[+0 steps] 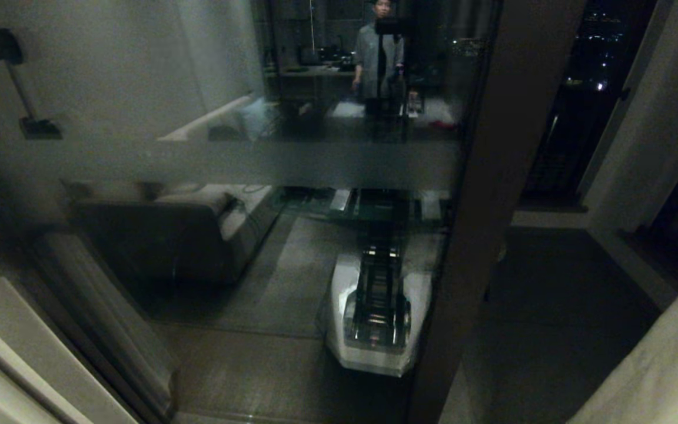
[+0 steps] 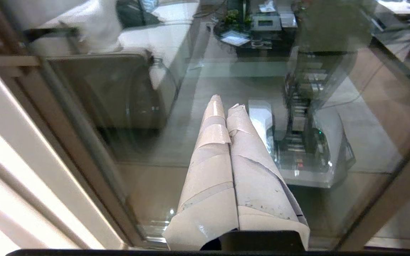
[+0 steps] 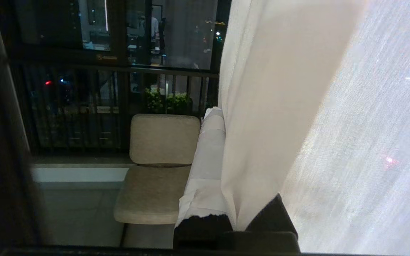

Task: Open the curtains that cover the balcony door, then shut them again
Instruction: Close the inner curtains on both sides

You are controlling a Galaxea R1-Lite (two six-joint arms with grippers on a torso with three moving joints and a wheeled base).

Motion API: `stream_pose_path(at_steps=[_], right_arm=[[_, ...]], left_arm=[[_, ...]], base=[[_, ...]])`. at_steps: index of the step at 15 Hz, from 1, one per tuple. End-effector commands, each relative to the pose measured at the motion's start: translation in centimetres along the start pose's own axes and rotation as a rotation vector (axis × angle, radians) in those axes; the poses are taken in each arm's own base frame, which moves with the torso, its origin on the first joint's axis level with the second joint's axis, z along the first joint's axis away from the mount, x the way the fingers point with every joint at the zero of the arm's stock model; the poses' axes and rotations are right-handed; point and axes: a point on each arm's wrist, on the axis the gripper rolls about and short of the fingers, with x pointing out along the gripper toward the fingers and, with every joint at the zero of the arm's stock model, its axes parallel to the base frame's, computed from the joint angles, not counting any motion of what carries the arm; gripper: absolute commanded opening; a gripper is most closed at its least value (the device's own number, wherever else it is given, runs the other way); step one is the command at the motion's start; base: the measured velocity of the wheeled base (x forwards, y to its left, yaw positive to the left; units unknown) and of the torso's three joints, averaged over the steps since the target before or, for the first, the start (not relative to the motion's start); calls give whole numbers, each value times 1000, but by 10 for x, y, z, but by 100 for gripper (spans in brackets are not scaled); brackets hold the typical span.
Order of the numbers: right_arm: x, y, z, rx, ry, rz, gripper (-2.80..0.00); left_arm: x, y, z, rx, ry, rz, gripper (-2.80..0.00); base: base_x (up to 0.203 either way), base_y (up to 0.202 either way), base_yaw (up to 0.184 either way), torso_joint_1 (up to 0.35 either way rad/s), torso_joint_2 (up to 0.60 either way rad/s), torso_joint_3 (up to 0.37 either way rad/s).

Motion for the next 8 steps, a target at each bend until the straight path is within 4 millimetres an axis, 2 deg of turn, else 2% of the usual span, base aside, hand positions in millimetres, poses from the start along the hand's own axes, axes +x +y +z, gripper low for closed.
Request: stream_pose_path(at_steps=[1,8], right_arm=[[0,0,1,-1,-8,0,-280],[-1,0,2,-2,-11,3,-280]], left_arm=[[0,0,0,1,1,0,-280],[0,0,0,4,1,0,-280]], base=[[0,190,3,2,2,2],[0,188,0,2,4,2]])
